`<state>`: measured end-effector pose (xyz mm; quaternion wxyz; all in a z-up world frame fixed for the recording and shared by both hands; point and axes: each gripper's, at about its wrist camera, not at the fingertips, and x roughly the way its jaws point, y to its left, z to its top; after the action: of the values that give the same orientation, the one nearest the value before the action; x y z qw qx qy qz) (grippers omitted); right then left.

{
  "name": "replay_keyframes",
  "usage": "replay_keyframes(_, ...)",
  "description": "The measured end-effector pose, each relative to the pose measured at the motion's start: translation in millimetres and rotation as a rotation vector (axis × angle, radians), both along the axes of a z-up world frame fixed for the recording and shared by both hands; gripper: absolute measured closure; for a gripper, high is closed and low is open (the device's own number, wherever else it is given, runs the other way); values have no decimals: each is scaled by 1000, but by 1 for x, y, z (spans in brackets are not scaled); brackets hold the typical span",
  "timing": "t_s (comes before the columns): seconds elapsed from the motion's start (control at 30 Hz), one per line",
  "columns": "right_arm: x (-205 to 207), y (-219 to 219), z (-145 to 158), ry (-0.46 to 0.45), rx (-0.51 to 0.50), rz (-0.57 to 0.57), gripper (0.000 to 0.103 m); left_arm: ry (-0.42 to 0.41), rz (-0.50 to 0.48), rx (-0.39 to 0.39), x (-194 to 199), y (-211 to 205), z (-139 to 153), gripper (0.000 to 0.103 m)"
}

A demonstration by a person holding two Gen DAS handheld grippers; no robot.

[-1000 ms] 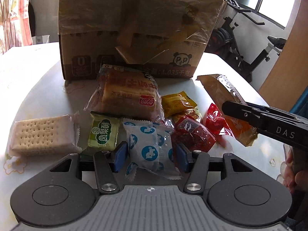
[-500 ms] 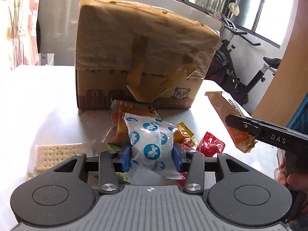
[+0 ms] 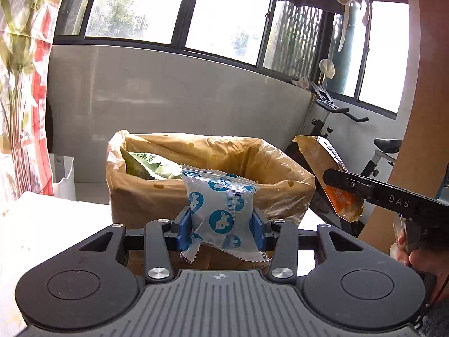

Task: Organize snacks
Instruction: 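Carry both packets over the box and open both grippers to drop them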

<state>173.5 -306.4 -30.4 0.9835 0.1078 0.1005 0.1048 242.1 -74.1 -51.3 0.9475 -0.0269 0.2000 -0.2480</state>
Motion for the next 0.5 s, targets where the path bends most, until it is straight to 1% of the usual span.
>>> replay_keyframes(0.07,20,-3,10,-12,-31,-5,64,-10,1,-2,16,-8,9,57)
replay_keyframes(0.17,51,-6,17,-10,-72,-17,64,-4,4,-34,43,-18,19,57)
replay_keyframes(0.3,90,-14,19,12,-34,-31,64,-15,11,-32,69,-33,25,57)
replay_keyframes(0.4,110,-18,15,31,-28,-46,64,-4,8,-24,87,-43,25,56)
replay_keyframes(0.5,127,-19,8,68,-11,-52,64,9,27,-27,102,-47,19,56)
